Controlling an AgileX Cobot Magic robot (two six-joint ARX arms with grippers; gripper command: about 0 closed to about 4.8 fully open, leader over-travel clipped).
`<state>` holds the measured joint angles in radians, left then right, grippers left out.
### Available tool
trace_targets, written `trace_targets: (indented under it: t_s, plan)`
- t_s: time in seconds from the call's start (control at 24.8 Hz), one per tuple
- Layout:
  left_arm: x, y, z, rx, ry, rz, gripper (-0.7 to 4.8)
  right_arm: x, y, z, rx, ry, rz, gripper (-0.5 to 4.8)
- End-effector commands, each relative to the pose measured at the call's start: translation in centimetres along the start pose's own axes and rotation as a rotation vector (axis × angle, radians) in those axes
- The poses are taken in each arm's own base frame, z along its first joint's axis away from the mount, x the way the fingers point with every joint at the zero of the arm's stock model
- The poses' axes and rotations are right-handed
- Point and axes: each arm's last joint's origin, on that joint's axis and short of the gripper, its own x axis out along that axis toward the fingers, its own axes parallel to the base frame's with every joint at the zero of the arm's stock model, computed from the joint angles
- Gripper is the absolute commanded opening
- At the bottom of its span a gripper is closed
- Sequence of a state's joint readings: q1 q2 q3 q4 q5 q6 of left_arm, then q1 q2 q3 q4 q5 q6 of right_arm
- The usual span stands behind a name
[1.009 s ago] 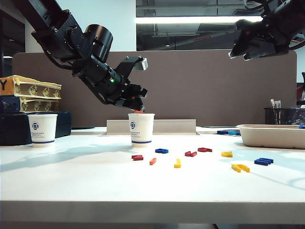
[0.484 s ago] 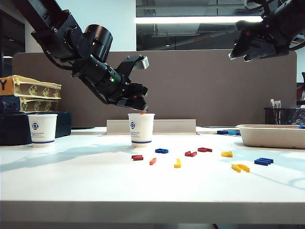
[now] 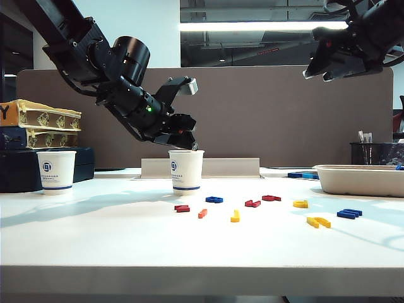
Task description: Pick up the letter "c" and put it in the paper cup.
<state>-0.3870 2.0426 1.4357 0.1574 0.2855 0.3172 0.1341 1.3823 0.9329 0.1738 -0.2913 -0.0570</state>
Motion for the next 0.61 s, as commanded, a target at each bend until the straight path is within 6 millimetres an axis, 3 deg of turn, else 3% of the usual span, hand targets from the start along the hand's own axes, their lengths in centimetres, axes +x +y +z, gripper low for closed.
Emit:
trace_targets:
  t_s: [0.04,0.28,0.61]
  plan:
    - [-0.1,0.1,0.6,0.005,-0.028,0.002,1.92,-0.1,0.0,0.4,-0.001,-0.018,0.002,2.1]
    - [-0.3,0.2,0.9,0.002,-0.019,-0.001,1.92,-0.1,0.0,0.4,-0.001,-0.019,0.002,2.1]
    - [-2.4,0.2,2.5,0.03,0.012,0.018,1.92,-0.6,0.2,0.8,-0.005,-0.031,0.018,2.12]
